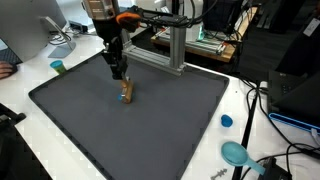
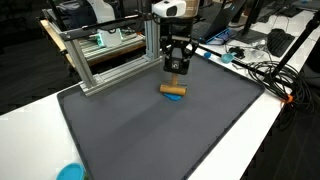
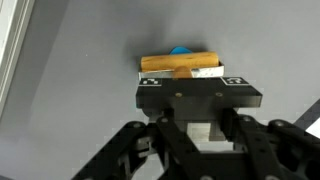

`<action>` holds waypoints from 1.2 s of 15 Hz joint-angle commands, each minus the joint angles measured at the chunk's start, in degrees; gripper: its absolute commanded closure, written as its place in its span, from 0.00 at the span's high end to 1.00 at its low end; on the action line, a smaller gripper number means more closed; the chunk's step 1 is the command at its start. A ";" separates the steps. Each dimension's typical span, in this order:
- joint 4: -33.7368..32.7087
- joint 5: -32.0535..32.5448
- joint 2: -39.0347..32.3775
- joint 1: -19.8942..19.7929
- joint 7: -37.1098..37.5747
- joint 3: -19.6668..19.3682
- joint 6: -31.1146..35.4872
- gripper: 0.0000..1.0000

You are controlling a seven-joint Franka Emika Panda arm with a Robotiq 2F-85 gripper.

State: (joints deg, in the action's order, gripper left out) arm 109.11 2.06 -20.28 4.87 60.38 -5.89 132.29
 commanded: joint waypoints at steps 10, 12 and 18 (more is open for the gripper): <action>-11.32 -0.94 -10.85 -0.97 1.07 -0.37 -7.81 0.22; -12.46 -1.82 -11.56 -1.59 -0.46 0.04 -8.72 0.22; -15.35 -8.60 -12.48 -6.46 -17.19 2.33 -15.77 0.22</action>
State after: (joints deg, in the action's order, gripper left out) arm 95.17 -2.77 -28.37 1.66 51.13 -5.07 119.24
